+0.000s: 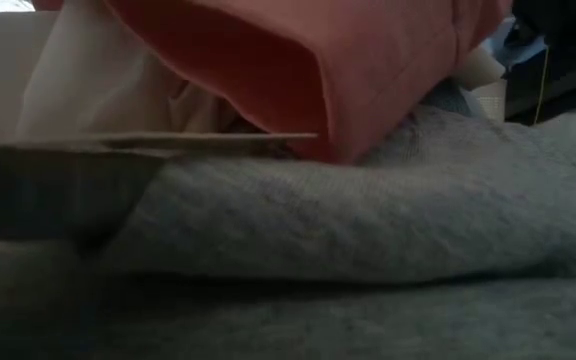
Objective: Sort clothes
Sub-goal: Put the pink shirt into the white laundry bin
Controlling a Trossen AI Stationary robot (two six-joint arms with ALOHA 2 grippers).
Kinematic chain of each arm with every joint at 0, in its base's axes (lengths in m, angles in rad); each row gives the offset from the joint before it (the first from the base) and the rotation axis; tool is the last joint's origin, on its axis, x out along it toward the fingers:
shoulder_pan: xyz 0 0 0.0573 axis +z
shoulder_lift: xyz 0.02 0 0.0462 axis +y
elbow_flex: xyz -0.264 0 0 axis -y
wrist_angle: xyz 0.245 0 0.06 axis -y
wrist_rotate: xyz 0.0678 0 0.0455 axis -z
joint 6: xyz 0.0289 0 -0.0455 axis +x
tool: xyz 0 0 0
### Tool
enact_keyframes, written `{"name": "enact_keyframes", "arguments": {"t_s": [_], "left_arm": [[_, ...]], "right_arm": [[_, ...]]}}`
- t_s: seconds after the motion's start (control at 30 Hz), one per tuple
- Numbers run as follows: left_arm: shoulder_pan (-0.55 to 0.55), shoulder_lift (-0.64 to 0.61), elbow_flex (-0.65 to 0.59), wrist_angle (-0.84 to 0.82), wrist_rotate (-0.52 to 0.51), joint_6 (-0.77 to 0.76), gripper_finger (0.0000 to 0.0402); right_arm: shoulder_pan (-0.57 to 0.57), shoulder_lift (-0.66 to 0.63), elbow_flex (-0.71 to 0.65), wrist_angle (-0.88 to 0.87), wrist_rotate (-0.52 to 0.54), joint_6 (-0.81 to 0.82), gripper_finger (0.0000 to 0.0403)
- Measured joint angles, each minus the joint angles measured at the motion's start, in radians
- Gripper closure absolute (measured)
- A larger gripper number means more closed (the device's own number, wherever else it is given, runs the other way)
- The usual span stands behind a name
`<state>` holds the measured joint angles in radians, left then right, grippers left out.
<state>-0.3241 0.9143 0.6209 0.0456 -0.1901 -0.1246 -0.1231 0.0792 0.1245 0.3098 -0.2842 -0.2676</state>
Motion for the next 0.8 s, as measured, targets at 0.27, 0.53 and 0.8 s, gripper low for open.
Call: {"name": "enact_keyframes", "arguments": {"t_s": [0.27,0.53,0.8], "left_arm": [[-0.003,-0.001,0.0,-0.022,-0.049,0.018,0.0402],[0.003,-0.003,0.0,0.166,-0.109,0.219,0.0401],[0.022,0.048,-0.007,0.199,-0.11,0.226,0.0402]], "right_arm": [[0.101,0.19,0.085,0.036,0.044,-0.11,0.0381],[0.256,0.516,0.351,-0.04,0.164,-0.287,0.0381],[0.372,0.865,0.724,-0.374,0.268,-0.344,0.0381]]}}
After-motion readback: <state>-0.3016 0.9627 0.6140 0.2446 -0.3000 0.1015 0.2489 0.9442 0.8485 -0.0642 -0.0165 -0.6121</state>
